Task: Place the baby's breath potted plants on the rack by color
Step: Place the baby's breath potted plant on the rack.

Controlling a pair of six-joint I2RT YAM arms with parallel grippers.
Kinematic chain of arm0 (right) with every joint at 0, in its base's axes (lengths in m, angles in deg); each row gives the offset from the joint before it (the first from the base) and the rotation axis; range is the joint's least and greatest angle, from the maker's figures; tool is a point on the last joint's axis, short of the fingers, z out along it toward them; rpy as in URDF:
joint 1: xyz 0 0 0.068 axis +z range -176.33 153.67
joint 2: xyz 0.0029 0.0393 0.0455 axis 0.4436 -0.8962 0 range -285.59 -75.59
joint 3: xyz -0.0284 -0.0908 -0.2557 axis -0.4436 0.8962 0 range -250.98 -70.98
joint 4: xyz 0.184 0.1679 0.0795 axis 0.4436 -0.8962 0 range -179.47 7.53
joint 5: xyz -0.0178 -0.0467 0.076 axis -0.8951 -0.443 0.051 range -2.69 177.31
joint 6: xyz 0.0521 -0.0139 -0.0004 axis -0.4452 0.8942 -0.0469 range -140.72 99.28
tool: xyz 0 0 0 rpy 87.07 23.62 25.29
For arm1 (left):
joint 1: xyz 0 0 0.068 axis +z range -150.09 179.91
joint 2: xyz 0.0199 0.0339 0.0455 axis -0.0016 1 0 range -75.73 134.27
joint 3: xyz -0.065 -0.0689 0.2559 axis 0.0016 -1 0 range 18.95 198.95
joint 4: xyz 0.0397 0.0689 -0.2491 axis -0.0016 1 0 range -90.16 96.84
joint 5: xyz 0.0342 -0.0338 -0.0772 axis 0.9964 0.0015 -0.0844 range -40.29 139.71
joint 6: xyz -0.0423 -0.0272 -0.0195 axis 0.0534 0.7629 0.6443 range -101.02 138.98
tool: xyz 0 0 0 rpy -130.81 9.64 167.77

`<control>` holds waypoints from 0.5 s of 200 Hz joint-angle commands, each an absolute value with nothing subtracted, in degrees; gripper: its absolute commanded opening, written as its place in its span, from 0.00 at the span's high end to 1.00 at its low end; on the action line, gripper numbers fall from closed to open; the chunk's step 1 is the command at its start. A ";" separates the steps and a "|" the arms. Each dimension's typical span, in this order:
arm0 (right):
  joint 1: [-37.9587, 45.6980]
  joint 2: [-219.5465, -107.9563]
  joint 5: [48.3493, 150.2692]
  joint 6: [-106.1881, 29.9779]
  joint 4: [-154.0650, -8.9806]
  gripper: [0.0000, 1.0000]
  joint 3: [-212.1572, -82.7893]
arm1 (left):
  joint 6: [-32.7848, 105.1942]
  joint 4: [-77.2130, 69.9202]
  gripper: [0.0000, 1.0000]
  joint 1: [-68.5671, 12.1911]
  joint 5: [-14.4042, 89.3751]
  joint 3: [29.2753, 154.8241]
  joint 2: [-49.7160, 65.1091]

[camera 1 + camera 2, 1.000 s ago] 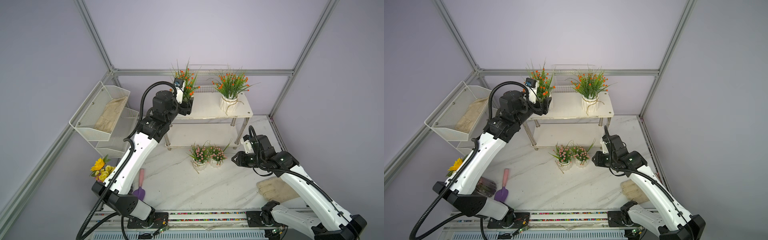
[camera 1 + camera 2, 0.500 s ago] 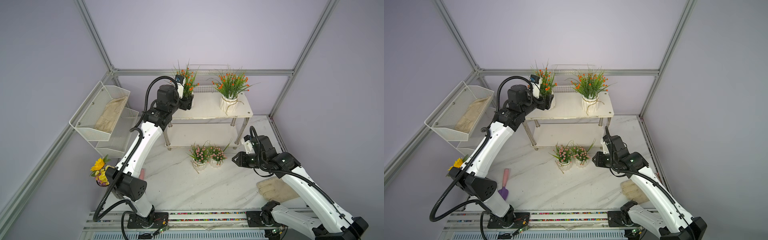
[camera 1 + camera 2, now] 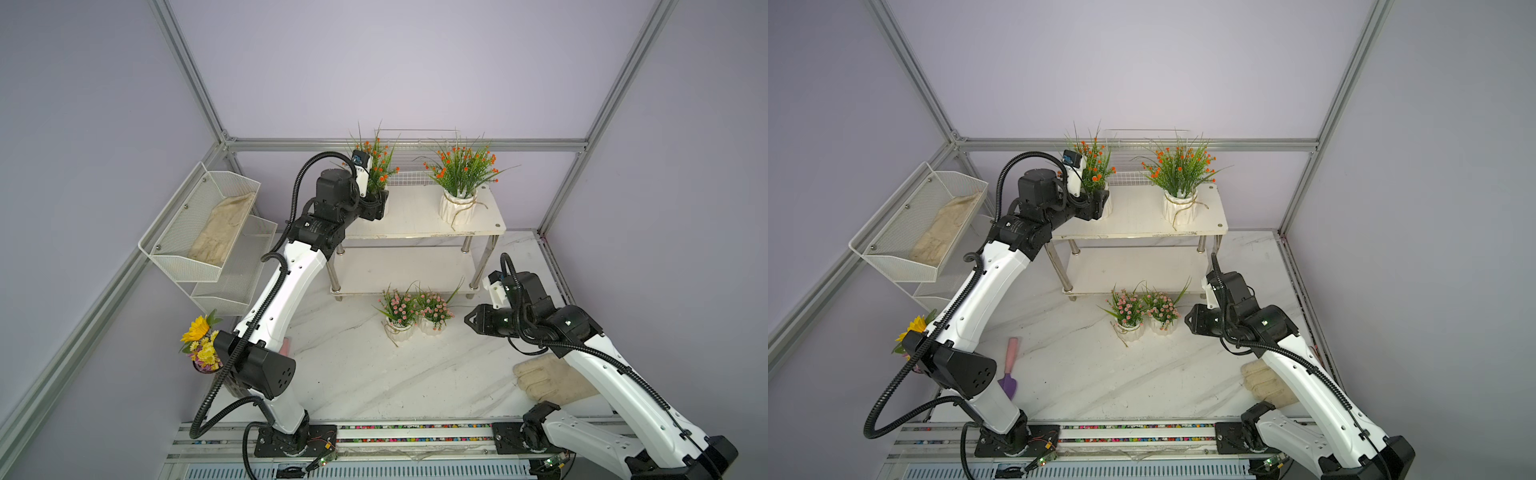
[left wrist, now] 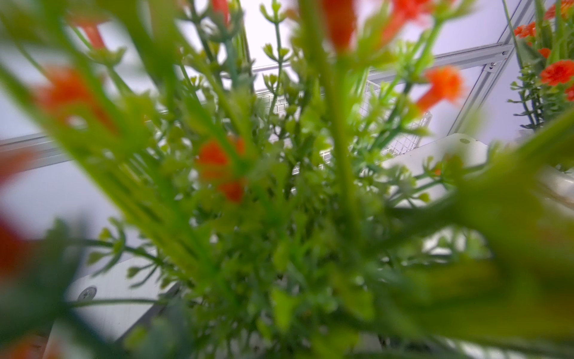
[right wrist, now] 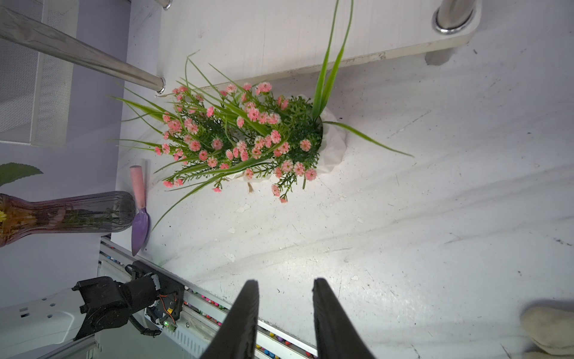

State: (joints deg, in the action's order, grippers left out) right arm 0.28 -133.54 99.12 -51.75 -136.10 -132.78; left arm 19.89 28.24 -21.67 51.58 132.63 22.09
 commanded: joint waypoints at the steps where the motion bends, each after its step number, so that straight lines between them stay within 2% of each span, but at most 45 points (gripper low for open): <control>1: 0.08 -133.10 98.70 -52.06 -136.37 0.67 -132.43 | 20.73 23.19 0.36 -21.26 51.54 137.42 20.99; 60: 0.05 -133.00 98.67 -51.91 -136.26 0.66 -132.40 | 20.81 22.68 0.11 -21.12 50.70 136.89 20.68; 68: 0.06 -133.06 98.69 -51.83 -136.19 0.65 -132.41 | 20.83 22.66 0.06 -21.11 50.39 136.89 20.67; 72: 0.04 -133.07 98.65 -51.83 -136.17 0.65 -132.42 | 20.83 22.61 0.00 -21.18 50.13 136.82 20.61; 100: 0.03 -133.09 98.56 -51.66 -136.09 0.65 -132.25 | 21.13 22.56 0.00 -21.18 49.69 136.65 20.64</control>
State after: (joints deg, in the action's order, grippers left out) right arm 0.28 -133.54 98.95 -51.72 -136.10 -132.78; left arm 20.44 26.01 -21.48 50.73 133.27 22.09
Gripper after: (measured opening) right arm 0.351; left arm 0.999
